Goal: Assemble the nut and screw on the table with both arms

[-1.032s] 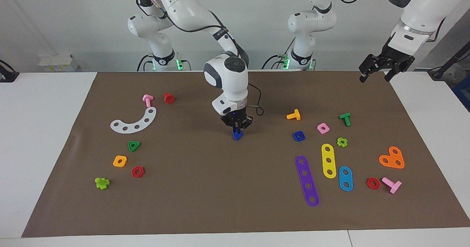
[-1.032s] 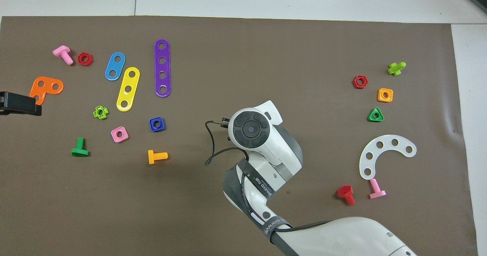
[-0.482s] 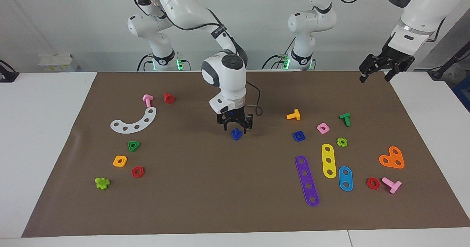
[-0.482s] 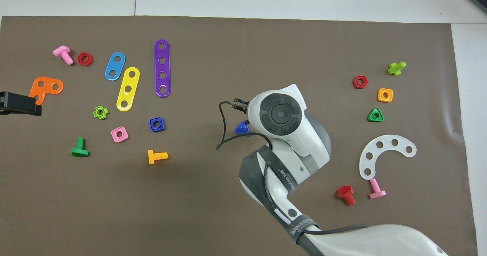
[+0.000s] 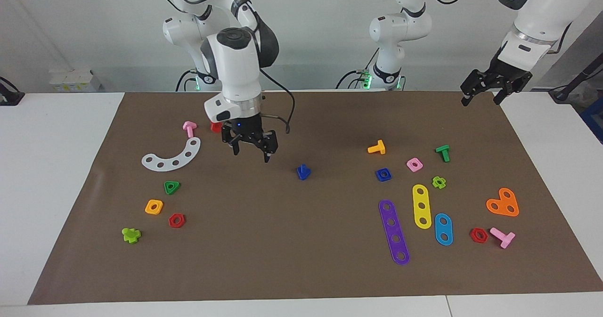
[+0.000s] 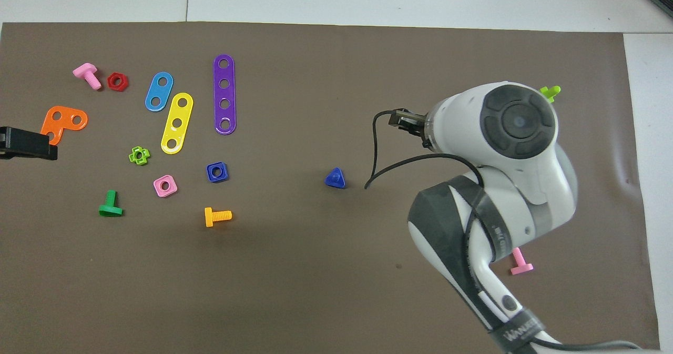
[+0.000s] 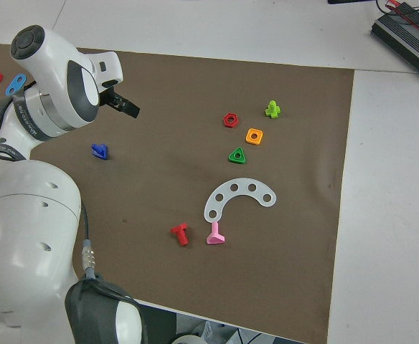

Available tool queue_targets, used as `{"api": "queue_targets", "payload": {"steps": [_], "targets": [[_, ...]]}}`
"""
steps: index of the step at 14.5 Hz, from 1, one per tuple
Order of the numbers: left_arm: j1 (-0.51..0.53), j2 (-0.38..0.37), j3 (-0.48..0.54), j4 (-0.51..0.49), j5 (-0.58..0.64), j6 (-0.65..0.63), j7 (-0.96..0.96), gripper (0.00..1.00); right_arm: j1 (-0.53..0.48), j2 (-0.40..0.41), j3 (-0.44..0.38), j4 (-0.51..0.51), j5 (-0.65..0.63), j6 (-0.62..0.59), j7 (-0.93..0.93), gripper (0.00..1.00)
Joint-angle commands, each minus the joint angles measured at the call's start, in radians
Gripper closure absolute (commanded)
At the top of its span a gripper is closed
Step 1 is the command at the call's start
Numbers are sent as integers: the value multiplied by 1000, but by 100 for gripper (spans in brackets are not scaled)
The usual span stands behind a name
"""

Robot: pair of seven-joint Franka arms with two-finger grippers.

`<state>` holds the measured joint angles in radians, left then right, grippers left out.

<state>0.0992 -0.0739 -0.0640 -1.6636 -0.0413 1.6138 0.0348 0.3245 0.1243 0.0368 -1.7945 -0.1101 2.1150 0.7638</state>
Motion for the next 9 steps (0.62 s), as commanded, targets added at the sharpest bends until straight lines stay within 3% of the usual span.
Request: {"api": "queue_targets", "payload": {"steps": [1, 5, 9], "targets": [[13, -24, -5, -25, -11, 0, 10, 0, -103, -116, 9, -88, 64, -30, -139, 0], [13, -24, -5, -25, -11, 0, 10, 0, -221, -186, 5, -76, 121, -151, -315, 0], [13, -24, -5, -25, -11, 0, 10, 0, -287, -178, 0, 47, 121, -294, -463, 0]]}}
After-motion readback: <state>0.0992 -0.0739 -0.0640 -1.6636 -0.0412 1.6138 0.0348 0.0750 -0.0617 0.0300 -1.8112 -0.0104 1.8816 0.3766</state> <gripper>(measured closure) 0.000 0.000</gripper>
